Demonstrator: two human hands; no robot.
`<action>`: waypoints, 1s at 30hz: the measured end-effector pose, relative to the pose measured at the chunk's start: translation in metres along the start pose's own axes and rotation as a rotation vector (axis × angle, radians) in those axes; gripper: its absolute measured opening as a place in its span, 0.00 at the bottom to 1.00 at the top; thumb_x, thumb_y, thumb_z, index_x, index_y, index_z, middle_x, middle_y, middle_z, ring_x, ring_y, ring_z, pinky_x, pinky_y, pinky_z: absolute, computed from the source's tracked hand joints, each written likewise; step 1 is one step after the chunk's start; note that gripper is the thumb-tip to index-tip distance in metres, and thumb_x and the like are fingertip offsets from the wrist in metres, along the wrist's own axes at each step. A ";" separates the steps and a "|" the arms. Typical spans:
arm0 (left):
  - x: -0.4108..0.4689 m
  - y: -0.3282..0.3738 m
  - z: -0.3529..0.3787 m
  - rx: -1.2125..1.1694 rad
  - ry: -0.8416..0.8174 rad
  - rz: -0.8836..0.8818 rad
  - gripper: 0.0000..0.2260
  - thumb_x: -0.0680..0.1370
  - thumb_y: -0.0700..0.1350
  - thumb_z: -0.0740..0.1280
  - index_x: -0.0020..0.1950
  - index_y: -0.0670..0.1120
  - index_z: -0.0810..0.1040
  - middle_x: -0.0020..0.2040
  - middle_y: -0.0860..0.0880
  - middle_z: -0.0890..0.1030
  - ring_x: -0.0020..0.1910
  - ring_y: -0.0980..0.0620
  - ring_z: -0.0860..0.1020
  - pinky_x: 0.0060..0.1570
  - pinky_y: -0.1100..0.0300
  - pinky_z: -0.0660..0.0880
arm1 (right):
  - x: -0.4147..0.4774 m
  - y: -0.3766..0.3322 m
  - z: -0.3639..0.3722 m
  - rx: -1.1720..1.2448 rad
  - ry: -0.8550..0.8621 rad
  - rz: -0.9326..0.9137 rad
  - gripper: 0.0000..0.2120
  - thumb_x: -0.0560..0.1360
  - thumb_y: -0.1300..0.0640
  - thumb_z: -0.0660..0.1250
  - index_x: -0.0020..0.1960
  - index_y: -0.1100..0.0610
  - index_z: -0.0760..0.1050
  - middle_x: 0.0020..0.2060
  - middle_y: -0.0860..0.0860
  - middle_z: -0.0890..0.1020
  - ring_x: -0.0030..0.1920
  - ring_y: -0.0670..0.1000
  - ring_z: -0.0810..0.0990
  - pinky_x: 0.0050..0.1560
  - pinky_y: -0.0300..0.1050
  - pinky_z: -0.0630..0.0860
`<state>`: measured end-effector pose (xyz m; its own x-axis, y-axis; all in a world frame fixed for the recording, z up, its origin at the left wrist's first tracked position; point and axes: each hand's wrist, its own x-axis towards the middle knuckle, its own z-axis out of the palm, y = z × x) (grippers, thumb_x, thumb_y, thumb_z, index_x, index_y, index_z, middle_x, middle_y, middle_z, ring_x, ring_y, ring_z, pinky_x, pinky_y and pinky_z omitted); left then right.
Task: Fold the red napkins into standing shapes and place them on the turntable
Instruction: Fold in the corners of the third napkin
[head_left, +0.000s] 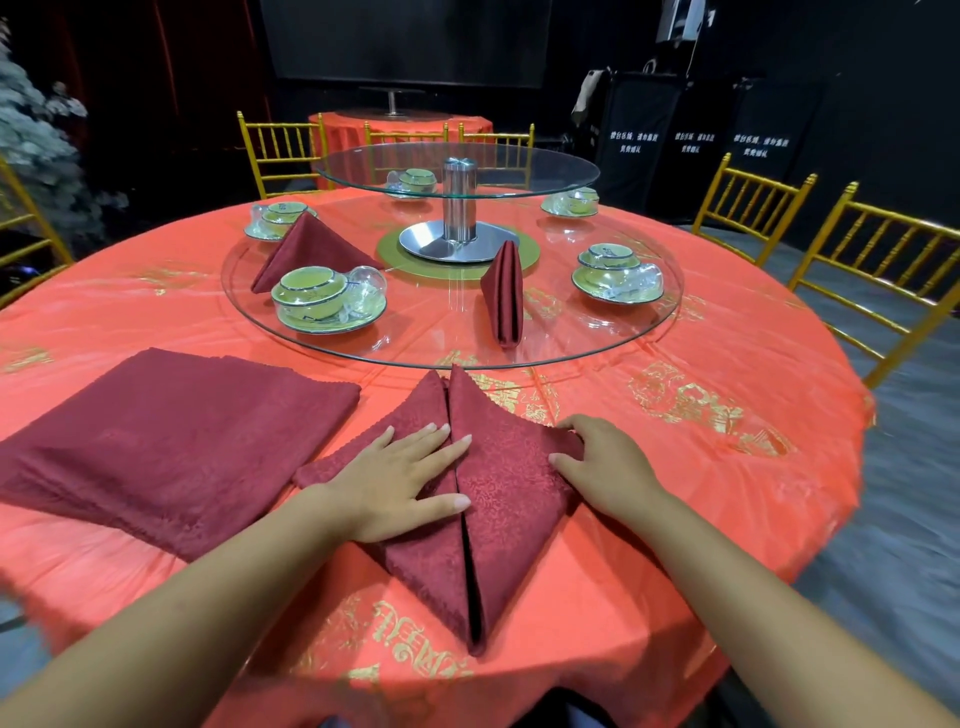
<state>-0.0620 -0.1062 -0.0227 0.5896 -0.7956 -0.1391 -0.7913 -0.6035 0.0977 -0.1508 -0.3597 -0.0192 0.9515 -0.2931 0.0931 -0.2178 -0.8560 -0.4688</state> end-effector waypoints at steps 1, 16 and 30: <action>-0.001 0.001 0.000 0.019 0.003 -0.009 0.39 0.68 0.75 0.38 0.76 0.61 0.38 0.79 0.52 0.43 0.77 0.56 0.40 0.74 0.48 0.38 | -0.002 0.000 0.002 -0.064 0.007 -0.017 0.25 0.73 0.47 0.67 0.68 0.52 0.69 0.62 0.53 0.74 0.63 0.55 0.71 0.62 0.49 0.68; -0.054 0.025 0.022 0.099 0.019 -0.023 0.46 0.61 0.82 0.37 0.71 0.59 0.27 0.76 0.53 0.32 0.72 0.56 0.28 0.71 0.46 0.29 | -0.062 -0.015 0.015 -0.370 -0.326 -0.541 0.43 0.70 0.25 0.42 0.78 0.47 0.44 0.77 0.46 0.43 0.75 0.44 0.35 0.74 0.53 0.32; -0.046 0.045 0.019 0.056 0.140 -0.072 0.46 0.61 0.82 0.35 0.72 0.59 0.29 0.75 0.54 0.32 0.74 0.57 0.30 0.70 0.41 0.30 | -0.059 -0.020 0.024 -0.399 -0.301 -0.519 0.44 0.70 0.25 0.48 0.78 0.48 0.44 0.77 0.48 0.43 0.76 0.46 0.36 0.74 0.58 0.34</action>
<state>-0.1275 -0.0955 -0.0304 0.6586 -0.7525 -0.0043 -0.7519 -0.6582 0.0369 -0.1971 -0.3153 -0.0370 0.9598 0.2749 -0.0567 0.2711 -0.9602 -0.0676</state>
